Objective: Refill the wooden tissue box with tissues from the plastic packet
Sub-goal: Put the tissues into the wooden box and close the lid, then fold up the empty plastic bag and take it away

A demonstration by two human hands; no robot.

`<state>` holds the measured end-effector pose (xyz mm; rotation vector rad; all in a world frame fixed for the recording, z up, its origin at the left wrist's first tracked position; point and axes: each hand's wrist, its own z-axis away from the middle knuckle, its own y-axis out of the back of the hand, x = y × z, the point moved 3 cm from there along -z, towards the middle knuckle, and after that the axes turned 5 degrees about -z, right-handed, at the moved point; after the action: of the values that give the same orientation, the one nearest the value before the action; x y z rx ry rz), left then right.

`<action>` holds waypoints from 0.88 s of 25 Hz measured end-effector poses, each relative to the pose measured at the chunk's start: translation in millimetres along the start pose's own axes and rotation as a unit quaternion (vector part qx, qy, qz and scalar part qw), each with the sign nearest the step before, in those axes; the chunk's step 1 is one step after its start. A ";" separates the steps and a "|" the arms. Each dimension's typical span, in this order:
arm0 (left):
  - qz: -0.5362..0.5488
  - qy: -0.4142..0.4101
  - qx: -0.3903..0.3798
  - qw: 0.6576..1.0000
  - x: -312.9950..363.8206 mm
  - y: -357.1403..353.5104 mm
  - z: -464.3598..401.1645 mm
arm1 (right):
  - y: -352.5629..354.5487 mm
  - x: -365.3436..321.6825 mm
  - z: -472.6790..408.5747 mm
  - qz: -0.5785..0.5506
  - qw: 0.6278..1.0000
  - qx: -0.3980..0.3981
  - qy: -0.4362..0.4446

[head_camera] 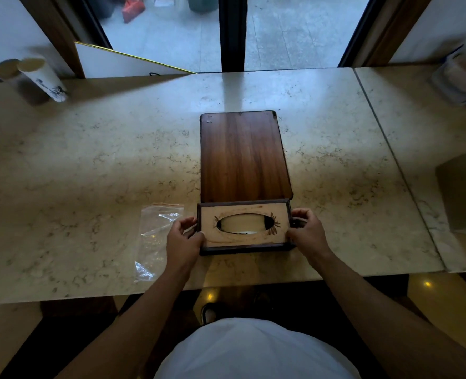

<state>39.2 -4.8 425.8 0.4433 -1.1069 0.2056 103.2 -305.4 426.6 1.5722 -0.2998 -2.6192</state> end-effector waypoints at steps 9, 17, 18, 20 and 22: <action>-0.016 -0.057 0.085 0.995 17.0 40.3 -11.5 | -70.3 -53.1 12.7 0.231 0.939 0.019 0.254; -0.037 -0.051 0.147 0.987 7.5 106.6 -22.3 | -158.8 -76.7 21.5 0.230 0.924 -0.118 0.283; -0.044 -0.043 0.156 0.986 4.1 115.1 -23.1 | -170.2 -78.9 24.4 0.231 0.921 -0.131 0.284; -0.067 -0.018 0.176 0.982 -5.2 134.2 -24.5 | -194.8 -80.8 31.1 0.236 0.917 -0.155 0.282; -0.106 0.020 0.192 0.975 -17.0 151.1 -26.2 | -217.2 -77.9 37.6 0.251 0.914 -0.182 0.262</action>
<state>-3.7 143.0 437.5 0.8946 -0.9716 0.2398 115.3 -75.5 467.0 1.6964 -0.1365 -1.6805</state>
